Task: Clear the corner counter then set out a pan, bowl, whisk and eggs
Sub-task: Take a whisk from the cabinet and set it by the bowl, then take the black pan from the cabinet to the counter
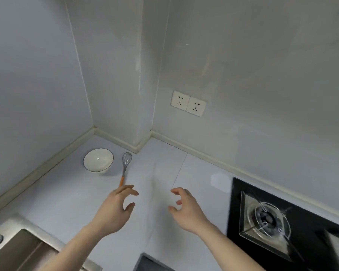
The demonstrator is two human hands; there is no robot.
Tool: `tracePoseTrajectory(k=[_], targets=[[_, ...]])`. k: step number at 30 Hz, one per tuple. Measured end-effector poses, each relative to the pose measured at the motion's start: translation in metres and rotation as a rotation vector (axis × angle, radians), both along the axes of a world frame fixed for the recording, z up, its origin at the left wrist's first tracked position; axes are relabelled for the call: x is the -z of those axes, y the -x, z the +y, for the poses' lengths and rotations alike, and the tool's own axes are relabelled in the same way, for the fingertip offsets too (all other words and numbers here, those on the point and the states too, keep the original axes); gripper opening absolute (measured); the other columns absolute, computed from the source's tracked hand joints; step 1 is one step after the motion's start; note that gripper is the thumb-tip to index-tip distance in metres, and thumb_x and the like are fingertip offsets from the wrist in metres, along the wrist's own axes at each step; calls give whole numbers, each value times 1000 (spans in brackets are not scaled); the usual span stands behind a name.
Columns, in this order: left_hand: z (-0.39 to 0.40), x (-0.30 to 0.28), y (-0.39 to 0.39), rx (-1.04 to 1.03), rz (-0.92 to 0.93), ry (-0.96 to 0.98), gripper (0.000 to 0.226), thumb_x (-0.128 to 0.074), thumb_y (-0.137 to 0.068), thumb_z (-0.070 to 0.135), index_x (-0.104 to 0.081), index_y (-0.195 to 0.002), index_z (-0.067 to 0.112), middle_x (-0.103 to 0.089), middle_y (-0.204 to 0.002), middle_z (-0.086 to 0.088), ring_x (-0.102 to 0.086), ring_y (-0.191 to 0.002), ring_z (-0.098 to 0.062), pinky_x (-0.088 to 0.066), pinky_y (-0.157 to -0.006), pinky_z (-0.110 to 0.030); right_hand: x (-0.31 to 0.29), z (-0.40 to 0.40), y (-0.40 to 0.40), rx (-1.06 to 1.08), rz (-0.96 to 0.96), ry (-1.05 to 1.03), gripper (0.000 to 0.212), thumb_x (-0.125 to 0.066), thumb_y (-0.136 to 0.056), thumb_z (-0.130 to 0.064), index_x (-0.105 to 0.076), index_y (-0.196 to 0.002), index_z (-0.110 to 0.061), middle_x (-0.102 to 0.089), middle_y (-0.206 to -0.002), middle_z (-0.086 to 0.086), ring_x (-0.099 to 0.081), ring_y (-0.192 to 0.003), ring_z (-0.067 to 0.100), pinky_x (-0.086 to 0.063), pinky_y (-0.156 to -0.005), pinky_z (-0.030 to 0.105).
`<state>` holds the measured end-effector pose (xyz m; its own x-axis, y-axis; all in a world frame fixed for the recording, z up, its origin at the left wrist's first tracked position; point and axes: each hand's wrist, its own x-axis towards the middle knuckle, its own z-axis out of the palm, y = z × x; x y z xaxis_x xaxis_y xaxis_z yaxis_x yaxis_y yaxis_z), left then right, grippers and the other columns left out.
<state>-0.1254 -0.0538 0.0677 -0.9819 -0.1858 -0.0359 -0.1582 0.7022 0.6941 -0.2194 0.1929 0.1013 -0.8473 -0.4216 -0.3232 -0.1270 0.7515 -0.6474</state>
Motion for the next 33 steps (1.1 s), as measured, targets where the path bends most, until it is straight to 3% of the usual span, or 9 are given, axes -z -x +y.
tracePoseTrajectory(k=[3, 7, 12, 16, 18, 23, 29, 33], targets=[[58, -23, -13, 92, 42, 16, 31, -64, -96, 22, -59, -119, 43, -44, -144, 25, -49, -129, -8, -39, -97, -20, -32, 61, -34, 55, 42, 46, 45, -60, -95, -35, -45, -137, -39, -40, -136, -21, -50, -119, 2, -50, -96, 23], [134, -55, -26, 247, 109, 17, 32, -63, -96, 24, -55, -115, 48, -43, -145, 27, -42, -136, -7, -41, -105, -26, -71, 149, -88, 141, 135, 84, 45, -61, -95, -35, -45, -136, -40, -39, -137, -23, -48, -123, 0, -46, -91, 19], [262, -102, -48, 456, 231, 47, 33, -64, -96, 20, -55, -113, 48, -47, -146, 20, -45, -136, -12, -34, -109, -24, -120, 284, -186, 318, 267, 109, 47, -64, -93, -36, -47, -137, -40, -44, -136, -23, -48, -125, -2, -44, -107, 27], [370, -149, -78, 640, 341, 27, 29, -67, -94, 18, -65, -116, 37, -50, -143, 17, -46, -134, -10, -27, -109, -19, -151, 380, -265, 491, 357, 81, 47, -66, -93, -36, -47, -136, -42, -44, -136, -25, -49, -123, -2, -47, -102, 23], [429, -174, -99, 750, 404, 20, 30, -68, -93, 20, -64, -115, 40, -50, -140, 21, -48, -131, -8, -30, -107, -19, -169, 428, -309, 588, 409, 67, 48, -66, -94, -35, -48, -137, -41, -45, -138, -24, -49, -123, -2, -48, -100, 22], [525, -228, -128, 926, 514, 26, 28, -64, -94, 33, -58, -117, 48, -40, -145, 34, -48, -126, 1, -44, -104, -29, -212, 508, -371, 721, 534, 47, 44, -66, -93, -34, -49, -133, -42, -49, -131, -25, -51, -120, -4, -47, -101, 23], [632, -302, -147, 1033, 690, 45, 28, -64, -95, 34, -58, -119, 45, -42, -146, 30, -41, -134, -1, -33, -111, -29, -263, 594, -409, 823, 713, -1, 43, -66, -93, -36, -49, -132, -44, -45, -126, -31, -48, -117, -9, -46, -99, 22], [696, -339, -149, 1067, 784, 49, 28, -66, -94, 33, -58, -119, 44, -43, -144, 28, -40, -135, -1, -34, -107, -28, -289, 648, -419, 857, 798, -1, 42, -64, -94, -31, -49, -131, -42, -46, -130, -29, -50, -119, -7, -48, -98, 23]])
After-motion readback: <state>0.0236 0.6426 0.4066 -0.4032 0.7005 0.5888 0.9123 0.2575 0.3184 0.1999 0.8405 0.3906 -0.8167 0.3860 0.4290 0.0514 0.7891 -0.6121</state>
